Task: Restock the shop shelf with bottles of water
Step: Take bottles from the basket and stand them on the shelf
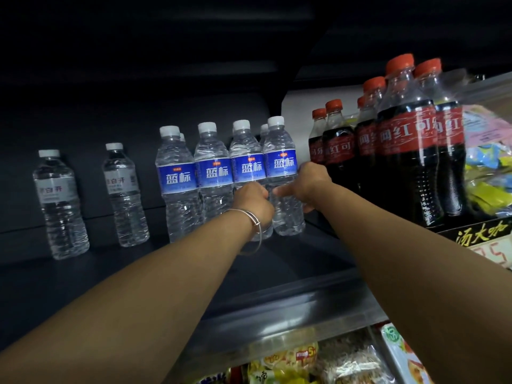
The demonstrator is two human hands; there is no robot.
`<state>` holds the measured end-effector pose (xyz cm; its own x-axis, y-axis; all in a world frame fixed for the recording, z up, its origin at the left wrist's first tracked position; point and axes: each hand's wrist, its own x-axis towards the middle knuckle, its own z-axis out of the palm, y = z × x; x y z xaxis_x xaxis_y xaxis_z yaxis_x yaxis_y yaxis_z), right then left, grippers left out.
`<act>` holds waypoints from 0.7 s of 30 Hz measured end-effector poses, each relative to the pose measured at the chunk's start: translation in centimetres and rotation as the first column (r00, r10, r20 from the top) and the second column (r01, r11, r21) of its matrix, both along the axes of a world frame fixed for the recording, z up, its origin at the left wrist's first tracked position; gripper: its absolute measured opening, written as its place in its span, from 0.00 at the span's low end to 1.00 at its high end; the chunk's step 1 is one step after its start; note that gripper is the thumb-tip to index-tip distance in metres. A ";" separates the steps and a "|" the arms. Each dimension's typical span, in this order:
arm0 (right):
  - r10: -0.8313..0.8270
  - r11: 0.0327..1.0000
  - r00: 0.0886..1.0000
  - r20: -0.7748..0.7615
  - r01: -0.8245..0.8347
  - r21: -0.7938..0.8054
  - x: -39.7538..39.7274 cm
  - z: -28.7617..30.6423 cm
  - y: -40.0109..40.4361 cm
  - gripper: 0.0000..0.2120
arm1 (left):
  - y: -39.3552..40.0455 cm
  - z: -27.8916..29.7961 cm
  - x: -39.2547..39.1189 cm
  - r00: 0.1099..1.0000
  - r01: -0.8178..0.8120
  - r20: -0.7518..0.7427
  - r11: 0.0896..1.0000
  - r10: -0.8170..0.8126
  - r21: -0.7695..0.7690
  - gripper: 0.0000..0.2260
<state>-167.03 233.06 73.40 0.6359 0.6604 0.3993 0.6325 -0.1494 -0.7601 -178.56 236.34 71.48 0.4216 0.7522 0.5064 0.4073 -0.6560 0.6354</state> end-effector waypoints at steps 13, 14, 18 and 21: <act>-0.085 0.992 0.951 0.298 0.109 -0.064 -2.1 -0.8 -3.3 0.19 | -0.8 -0.4 -1.9 0.997 0.062 -0.046 0.998 -0.061 0.016 0.10; -0.091 0.992 0.934 0.345 0.116 -0.052 -2.7 -1.1 -4.1 0.19 | -1.2 -0.5 -2.2 0.995 0.067 -0.072 0.997 -0.064 0.035 0.10; -0.116 0.985 0.771 0.626 0.173 -0.031 -5.2 -3.0 -8.3 0.25 | -4.7 -1.1 -4.3 0.976 0.092 -0.214 0.973 -0.045 0.213 0.14; -0.159 0.974 0.630 0.760 0.225 0.016 -8.2 -5.1 -12.6 0.28 | -8.3 -2.4 -6.9 0.974 0.126 -0.222 0.923 -0.045 0.364 0.19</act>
